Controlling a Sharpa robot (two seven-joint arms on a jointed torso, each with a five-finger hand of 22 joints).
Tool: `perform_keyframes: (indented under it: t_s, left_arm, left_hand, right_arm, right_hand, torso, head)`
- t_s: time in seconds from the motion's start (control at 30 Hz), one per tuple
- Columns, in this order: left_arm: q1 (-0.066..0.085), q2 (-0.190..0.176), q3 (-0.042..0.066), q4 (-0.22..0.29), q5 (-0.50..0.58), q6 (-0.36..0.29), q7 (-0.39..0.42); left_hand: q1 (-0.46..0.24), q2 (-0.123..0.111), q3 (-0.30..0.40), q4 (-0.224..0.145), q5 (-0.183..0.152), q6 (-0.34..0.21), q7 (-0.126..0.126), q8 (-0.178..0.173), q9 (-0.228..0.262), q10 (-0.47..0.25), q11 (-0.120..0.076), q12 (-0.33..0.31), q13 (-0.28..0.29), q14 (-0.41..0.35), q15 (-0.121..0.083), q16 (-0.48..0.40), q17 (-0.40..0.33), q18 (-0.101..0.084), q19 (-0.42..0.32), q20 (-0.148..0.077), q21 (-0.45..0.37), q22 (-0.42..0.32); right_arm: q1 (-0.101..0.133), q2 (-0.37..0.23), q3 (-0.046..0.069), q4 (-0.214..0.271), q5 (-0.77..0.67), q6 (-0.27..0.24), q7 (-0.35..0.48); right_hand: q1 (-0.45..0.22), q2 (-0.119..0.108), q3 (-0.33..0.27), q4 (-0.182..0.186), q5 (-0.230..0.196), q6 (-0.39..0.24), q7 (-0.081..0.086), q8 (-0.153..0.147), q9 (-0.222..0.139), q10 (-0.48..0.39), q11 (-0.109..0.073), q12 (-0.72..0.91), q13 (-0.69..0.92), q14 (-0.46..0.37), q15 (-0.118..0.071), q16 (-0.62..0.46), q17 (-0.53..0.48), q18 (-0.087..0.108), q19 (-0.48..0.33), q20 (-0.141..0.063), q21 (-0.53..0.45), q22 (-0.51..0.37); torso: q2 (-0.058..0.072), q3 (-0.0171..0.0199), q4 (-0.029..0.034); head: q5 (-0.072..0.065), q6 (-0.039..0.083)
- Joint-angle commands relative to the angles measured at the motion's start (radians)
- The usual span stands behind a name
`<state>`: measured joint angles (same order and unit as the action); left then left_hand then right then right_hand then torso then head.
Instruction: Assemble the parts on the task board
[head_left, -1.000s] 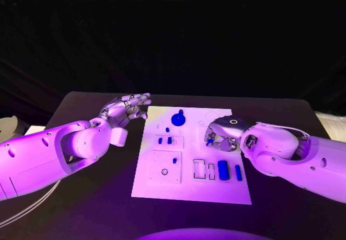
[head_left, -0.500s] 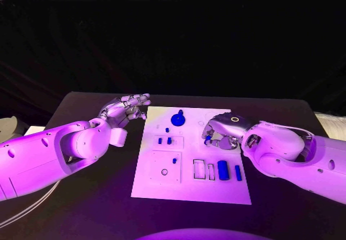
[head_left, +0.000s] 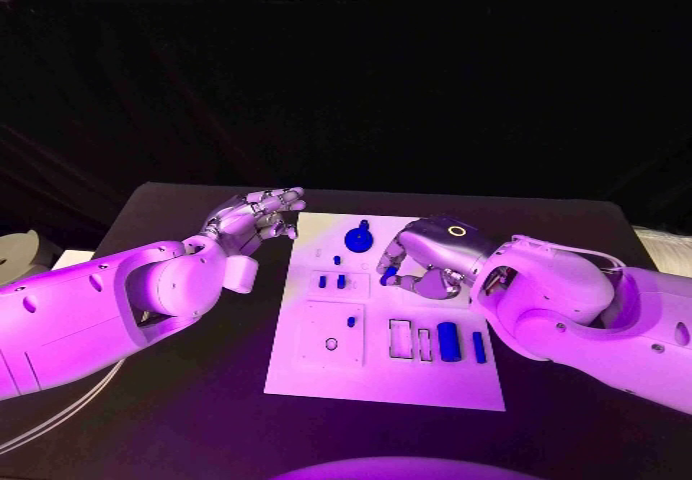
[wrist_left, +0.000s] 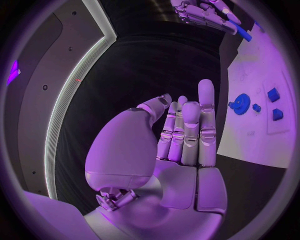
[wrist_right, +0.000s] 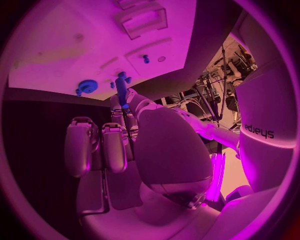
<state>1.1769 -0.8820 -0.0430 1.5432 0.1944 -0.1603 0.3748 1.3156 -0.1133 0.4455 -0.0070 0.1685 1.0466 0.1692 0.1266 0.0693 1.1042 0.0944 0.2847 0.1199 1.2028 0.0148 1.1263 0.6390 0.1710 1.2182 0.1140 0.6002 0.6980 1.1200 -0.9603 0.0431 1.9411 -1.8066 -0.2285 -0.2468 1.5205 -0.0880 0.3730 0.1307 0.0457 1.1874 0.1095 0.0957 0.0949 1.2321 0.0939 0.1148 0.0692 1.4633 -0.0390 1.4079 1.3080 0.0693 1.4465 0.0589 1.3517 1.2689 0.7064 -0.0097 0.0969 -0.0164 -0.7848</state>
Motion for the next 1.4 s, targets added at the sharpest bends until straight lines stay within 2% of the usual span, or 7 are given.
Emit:
perform_keyframes:
  t_s: [0.03, 0.17, 0.37, 0.5, 0.63, 0.93, 1.4]
  left_arm:
    - [0.000, 0.003, 0.000, 0.002, -0.004, 0.020, 0.004]
    - [0.000, 0.004, 0.000, 0.003, -0.004, 0.020, 0.004]
    - [0.000, 0.004, 0.001, 0.006, -0.004, 0.021, 0.004]
    - [0.000, 0.004, 0.001, 0.009, -0.004, 0.021, 0.004]
    - [0.000, 0.004, 0.001, 0.012, -0.004, 0.021, 0.004]
    - [0.000, 0.005, 0.001, 0.012, -0.004, 0.022, 0.004]
    - [0.000, 0.004, 0.001, 0.010, -0.005, 0.023, 0.003]
  left_hand:
    - [0.003, 0.006, -0.005, 0.001, 0.003, -0.004, 0.001, 0.007, 0.000, -0.007, 0.002, 0.003, 0.001, -0.007, 0.000, 0.000, -0.001, 0.011, -0.003, -0.001, -0.004, -0.001]
    - [0.003, 0.006, -0.005, 0.001, 0.003, -0.004, 0.001, 0.007, 0.000, -0.007, 0.002, 0.003, 0.001, -0.007, 0.000, 0.000, -0.001, 0.011, -0.003, -0.001, -0.004, -0.001]
    - [0.003, 0.006, -0.005, 0.001, 0.003, -0.004, 0.001, 0.007, 0.000, -0.007, 0.002, 0.003, 0.001, -0.007, 0.000, 0.000, -0.001, 0.011, -0.003, -0.001, -0.004, -0.001]
    - [0.003, 0.006, -0.005, 0.001, 0.003, -0.004, 0.001, 0.007, 0.000, -0.007, 0.002, 0.003, 0.001, -0.007, 0.000, 0.000, -0.001, 0.011, -0.003, -0.001, -0.004, -0.001]
    - [0.003, 0.006, -0.005, 0.001, 0.003, -0.004, 0.001, 0.007, 0.000, -0.007, 0.002, 0.003, 0.001, -0.007, 0.000, 0.000, -0.001, 0.011, -0.003, -0.001, -0.004, -0.001]
    - [0.003, 0.006, -0.005, 0.001, 0.003, -0.004, 0.001, 0.007, 0.000, -0.007, 0.002, 0.003, 0.001, -0.007, 0.000, 0.000, -0.001, 0.011, -0.003, -0.001, -0.004, -0.001]
    - [0.003, 0.006, -0.005, 0.001, 0.003, -0.004, 0.001, 0.007, 0.000, -0.007, 0.002, 0.003, 0.001, -0.007, 0.000, 0.000, -0.001, 0.011, -0.003, -0.001, -0.004, -0.001]
  right_arm:
    - [-0.016, 0.037, -0.003, 0.013, 0.017, -0.009, 0.027]
    - [-0.045, 0.096, -0.008, 0.005, 0.013, -0.009, 0.042]
    - [-0.093, 0.168, -0.018, -0.041, 0.001, -0.006, 0.064]
    - [-0.112, 0.198, -0.026, -0.075, 0.000, -0.001, 0.075]
    - [-0.128, 0.219, -0.031, -0.103, -0.001, 0.006, 0.082]
    - [-0.140, 0.235, -0.035, -0.128, 0.002, 0.035, 0.088]
    - [-0.142, 0.229, -0.037, -0.142, -0.039, 0.053, 0.056]
  right_hand:
    - [0.010, -0.001, 0.067, -0.065, 0.003, 0.000, 0.004, -0.001, 0.000, 0.057, -0.050, -0.002, 0.001, 0.068, 0.002, 0.004, 0.049, -0.002, 0.007, 0.002, 0.003, 0.000]
    - [0.009, -0.001, 0.069, -0.067, 0.003, 0.000, 0.005, -0.002, 0.000, 0.056, -0.049, -0.004, 0.001, 0.068, 0.003, 0.004, 0.049, -0.002, 0.007, 0.003, 0.003, 0.000]
    - [0.008, -0.002, 0.072, -0.070, 0.003, -0.001, 0.007, -0.004, 0.000, 0.055, -0.048, -0.008, 0.001, 0.068, 0.004, 0.004, 0.048, -0.002, 0.006, 0.004, 0.002, -0.002]
    - [0.007, -0.002, 0.074, -0.072, 0.003, -0.002, 0.008, -0.006, 0.000, 0.054, -0.047, -0.011, 0.001, 0.068, 0.005, 0.004, 0.048, -0.002, 0.006, 0.004, 0.002, -0.002]
    - [0.006, -0.003, 0.076, -0.073, 0.003, -0.003, 0.009, -0.007, 0.000, 0.054, -0.046, -0.012, 0.001, 0.068, 0.005, 0.004, 0.048, -0.002, 0.005, 0.005, 0.001, -0.002]
    - [0.001, -0.006, 0.076, -0.075, 0.003, -0.005, 0.011, -0.009, -0.001, 0.052, -0.044, -0.017, 0.001, 0.068, 0.007, 0.004, 0.048, -0.002, 0.005, 0.006, 0.001, -0.003]
    - [-0.001, -0.007, 0.077, -0.077, 0.003, -0.005, 0.012, -0.011, -0.001, 0.052, -0.044, -0.019, 0.001, 0.068, 0.008, 0.004, 0.048, -0.001, 0.005, 0.007, 0.001, -0.003]
  torso:
    - [0.000, -0.0003, 0.0010]
    - [0.001, -0.0020, 0.0022]
    - [0.001, -0.0015, -0.0006]
    - [0.002, -0.0004, -0.0002]
    - [0.001, -0.0008, -0.0004]
    - [0.001, 0.0010, -0.0016]
    - [0.001, 0.0005, -0.0012]
  head:
    - [0.012, -0.004]
    - [0.023, -0.008]
    - [0.039, -0.013]
    - [0.044, -0.017]
    - [0.046, -0.019]
    - [0.048, -0.024]
    - [0.046, -0.025]
